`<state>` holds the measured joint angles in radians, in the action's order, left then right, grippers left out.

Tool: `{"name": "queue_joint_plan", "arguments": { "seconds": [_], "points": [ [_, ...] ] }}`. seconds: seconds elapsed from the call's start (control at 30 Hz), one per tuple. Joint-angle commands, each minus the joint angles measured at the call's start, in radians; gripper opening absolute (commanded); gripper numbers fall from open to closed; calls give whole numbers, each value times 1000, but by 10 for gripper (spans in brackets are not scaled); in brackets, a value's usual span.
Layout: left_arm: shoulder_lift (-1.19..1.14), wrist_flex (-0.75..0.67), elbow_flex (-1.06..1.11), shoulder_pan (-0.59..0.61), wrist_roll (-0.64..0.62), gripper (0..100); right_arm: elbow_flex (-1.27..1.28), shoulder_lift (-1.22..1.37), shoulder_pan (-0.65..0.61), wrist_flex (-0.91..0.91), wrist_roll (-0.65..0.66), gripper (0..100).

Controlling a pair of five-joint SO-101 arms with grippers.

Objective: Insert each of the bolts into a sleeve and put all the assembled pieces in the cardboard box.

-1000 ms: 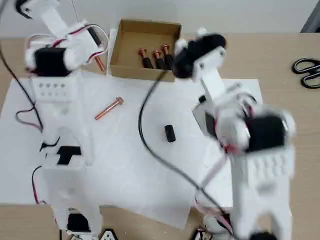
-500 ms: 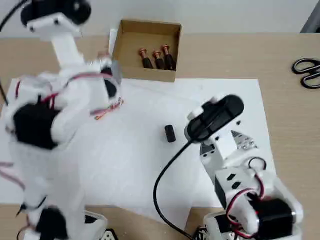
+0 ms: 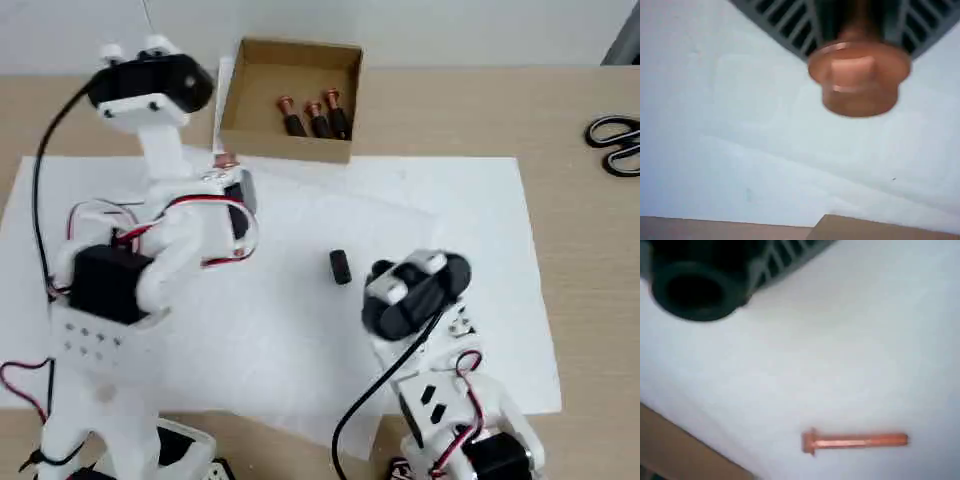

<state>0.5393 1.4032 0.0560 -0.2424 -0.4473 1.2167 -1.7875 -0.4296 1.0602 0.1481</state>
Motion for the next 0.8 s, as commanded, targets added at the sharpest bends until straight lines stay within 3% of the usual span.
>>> {"name": "queue_joint_plan", "arguments": {
  "seconds": [0.0,0.27,0.53,0.77],
  "points": [
    [31,-118,61,-55,3,5,3,-18,-21,-38,-12,4],
    [35,-336,177,-107,6,5,60,-13,-19,-105,-6,4],
    [35,-470,263,-155,8,5,245,-13,56,-348,-23,4],
    [35,-655,401,-206,8,5,373,-22,84,-466,-262,4]
  ]
}}
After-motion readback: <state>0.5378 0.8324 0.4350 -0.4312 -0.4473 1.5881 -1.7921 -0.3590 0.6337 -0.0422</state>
